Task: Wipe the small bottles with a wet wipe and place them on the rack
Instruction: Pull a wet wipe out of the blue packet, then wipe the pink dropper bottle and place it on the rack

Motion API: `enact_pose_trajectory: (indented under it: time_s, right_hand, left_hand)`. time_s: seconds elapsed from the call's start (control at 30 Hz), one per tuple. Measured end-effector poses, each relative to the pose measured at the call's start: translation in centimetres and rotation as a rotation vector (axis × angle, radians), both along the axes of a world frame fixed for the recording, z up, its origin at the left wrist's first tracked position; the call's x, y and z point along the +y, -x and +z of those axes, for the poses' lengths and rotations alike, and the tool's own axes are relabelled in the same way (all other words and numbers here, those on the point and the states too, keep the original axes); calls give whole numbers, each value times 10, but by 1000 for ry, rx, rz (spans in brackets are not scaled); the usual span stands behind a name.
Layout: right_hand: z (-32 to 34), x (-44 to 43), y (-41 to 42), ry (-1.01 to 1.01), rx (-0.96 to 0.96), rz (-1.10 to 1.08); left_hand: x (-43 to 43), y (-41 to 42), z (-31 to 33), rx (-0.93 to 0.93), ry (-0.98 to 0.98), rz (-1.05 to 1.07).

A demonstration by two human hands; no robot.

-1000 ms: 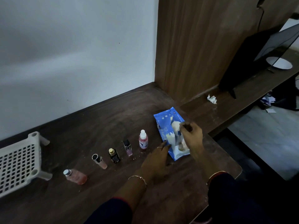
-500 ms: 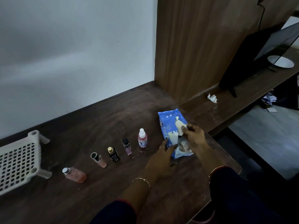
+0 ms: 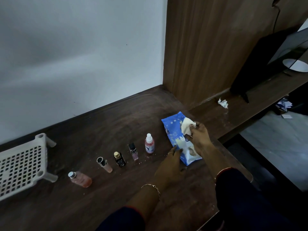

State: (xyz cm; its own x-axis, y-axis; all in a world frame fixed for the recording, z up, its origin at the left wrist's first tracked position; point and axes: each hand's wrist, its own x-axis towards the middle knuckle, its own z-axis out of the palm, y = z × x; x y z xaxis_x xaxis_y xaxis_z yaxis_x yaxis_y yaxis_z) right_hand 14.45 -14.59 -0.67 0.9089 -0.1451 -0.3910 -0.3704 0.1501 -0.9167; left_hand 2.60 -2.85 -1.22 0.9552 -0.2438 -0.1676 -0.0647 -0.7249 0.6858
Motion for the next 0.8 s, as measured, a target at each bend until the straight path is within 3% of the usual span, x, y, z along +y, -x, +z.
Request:
enact_pose_trajectory:
  time_s: [0.3, 0.53, 0.7, 0.8]
  right_hand:
    - [16, 2, 7, -62, -33, -59]
    - [24, 12, 26, -78, -128, 12]
    - [26, 24, 40, -111, -117, 13]
    - [27, 33, 48, -94, -103, 57]
  left_hand:
    - [-2, 0, 10, -23, 69, 47]
    - [15, 12, 76, -410, 276, 250]
    - [60, 8, 108, -618, 75, 377]
    - [87, -1, 112, -445, -215, 337]
